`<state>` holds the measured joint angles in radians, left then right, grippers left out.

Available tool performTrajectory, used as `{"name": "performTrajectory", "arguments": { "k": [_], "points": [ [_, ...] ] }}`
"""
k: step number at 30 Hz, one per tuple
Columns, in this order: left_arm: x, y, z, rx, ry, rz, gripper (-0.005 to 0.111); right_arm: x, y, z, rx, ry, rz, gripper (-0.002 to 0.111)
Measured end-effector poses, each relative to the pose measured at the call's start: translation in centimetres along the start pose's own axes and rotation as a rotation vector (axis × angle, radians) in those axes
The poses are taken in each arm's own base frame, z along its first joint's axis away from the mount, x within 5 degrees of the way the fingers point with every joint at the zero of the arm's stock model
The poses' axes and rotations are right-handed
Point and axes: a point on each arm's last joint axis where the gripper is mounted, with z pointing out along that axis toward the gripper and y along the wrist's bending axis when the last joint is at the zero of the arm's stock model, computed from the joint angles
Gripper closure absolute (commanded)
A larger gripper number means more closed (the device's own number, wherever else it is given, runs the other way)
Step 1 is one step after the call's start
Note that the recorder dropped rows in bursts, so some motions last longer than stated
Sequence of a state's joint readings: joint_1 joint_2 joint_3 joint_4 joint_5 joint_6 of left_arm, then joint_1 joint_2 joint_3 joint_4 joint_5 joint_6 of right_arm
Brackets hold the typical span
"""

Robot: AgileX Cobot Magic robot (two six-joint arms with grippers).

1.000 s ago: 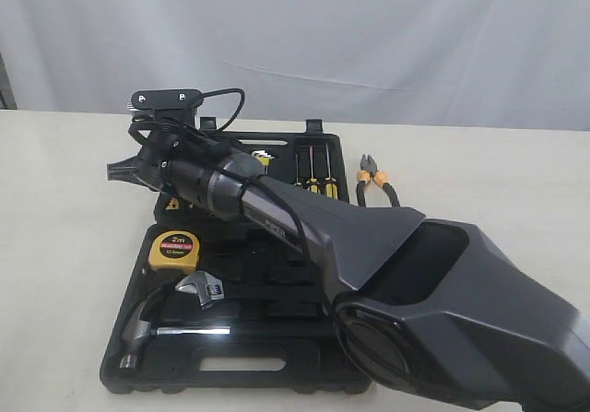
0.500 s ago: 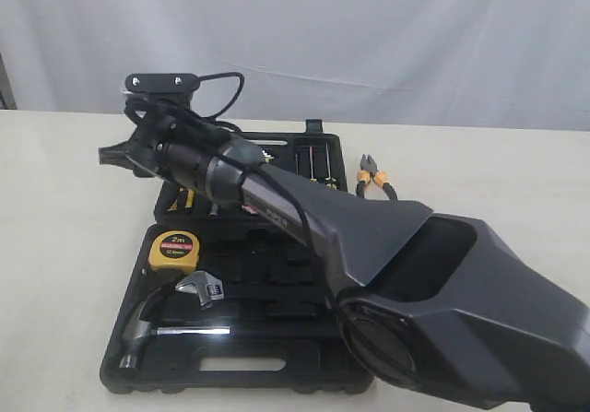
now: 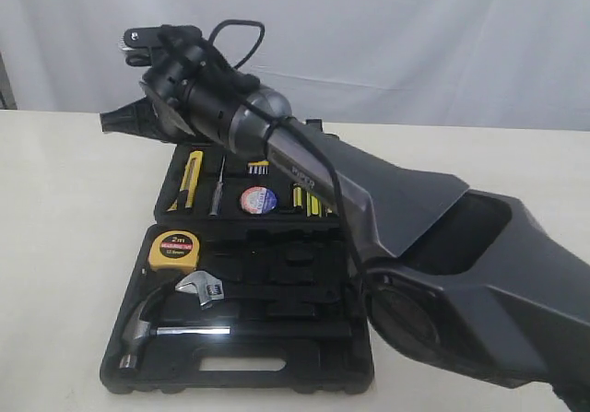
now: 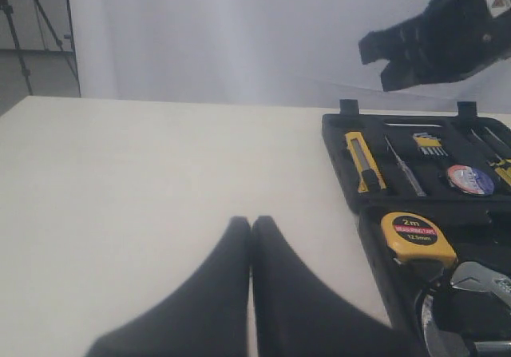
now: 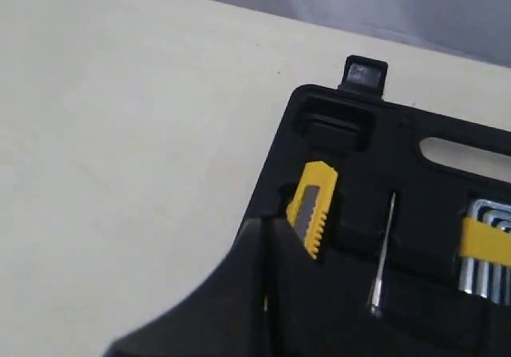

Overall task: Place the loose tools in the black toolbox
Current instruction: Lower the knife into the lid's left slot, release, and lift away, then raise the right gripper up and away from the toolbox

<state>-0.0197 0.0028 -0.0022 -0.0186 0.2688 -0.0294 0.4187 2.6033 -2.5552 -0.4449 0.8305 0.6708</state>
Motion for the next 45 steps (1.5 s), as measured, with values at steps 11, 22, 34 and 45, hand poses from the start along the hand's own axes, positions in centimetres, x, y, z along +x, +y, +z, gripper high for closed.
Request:
{"name": "performTrajectory", "arguments": {
  "k": [11, 22, 34, 45],
  "points": [
    [0.0, 0.0, 0.0, 0.000, 0.000, 0.000, 0.107, 4.9, -0.2, 6.0, 0.047, -0.021, 0.127, 0.109],
    [0.0, 0.0, 0.0, 0.000, 0.000, 0.000, 0.107, 6.4, -1.7, 8.3, 0.073, -0.021, 0.198, 0.109],
    [0.0, 0.0, 0.0, 0.000, 0.000, 0.000, 0.107, 5.3, -1.4, 7.7, 0.036, -0.059, 0.208, 0.109],
    [0.0, 0.0, 0.0, 0.000, 0.000, 0.000, 0.107, 5.1, -1.5, 7.4, 0.048, -0.053, 0.210, 0.109]
  ]
}}
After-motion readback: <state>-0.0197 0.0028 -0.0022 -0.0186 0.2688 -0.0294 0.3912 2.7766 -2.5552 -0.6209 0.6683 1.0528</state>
